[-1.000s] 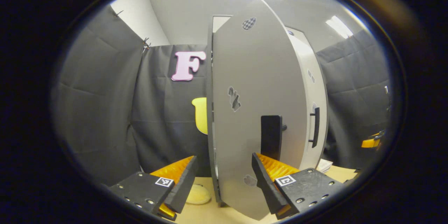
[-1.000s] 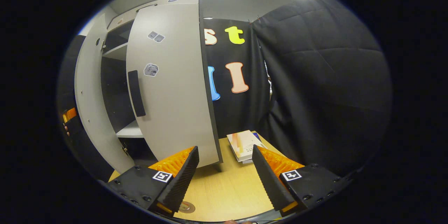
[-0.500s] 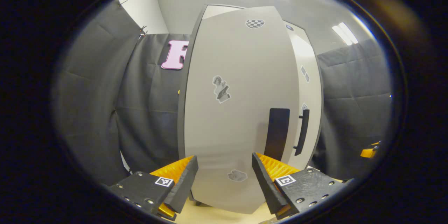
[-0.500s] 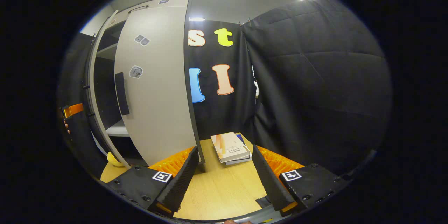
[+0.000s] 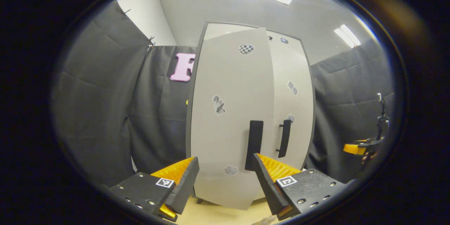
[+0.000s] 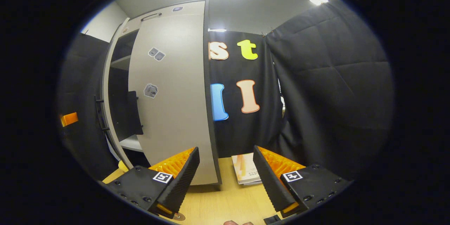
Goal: Grasp the bottle in the cabinet with the left hand and place it on the coaster, then close the right door with the right hand and the left door with the left hand.
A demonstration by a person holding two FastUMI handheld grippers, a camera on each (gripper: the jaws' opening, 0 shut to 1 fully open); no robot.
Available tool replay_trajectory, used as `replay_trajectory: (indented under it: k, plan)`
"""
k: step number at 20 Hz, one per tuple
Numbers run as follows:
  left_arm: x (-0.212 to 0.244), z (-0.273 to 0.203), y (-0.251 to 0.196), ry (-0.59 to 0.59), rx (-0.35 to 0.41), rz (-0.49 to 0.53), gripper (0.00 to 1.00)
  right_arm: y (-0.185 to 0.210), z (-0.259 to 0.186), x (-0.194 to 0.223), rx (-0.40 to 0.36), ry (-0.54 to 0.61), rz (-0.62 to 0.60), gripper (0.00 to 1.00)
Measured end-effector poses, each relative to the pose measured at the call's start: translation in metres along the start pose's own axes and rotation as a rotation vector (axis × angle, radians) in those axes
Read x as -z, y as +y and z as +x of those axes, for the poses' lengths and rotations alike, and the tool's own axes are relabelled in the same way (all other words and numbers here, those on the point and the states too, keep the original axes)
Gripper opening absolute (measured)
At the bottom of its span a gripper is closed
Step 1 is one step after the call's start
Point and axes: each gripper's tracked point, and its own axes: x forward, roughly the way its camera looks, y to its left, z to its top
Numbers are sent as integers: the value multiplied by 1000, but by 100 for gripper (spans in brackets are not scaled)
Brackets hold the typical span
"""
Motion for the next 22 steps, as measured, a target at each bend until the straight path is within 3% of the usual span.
replay_trajectory:
  k: [8,15,19,22]
  plan:
    - [-12,-59,-2,-30,-151,-65,90,4,14,5,-164,18,-59,98]
    - [-11,-82,-1,30,-253,32,90,5,13,7,-234,23,13,98]
    - [-20,-69,0,35,-220,144,89,23,20,-8,-264,4,2,98]
    - [-38,-47,9,10,-193,129,91,28,22,-27,-244,-37,-50,98]
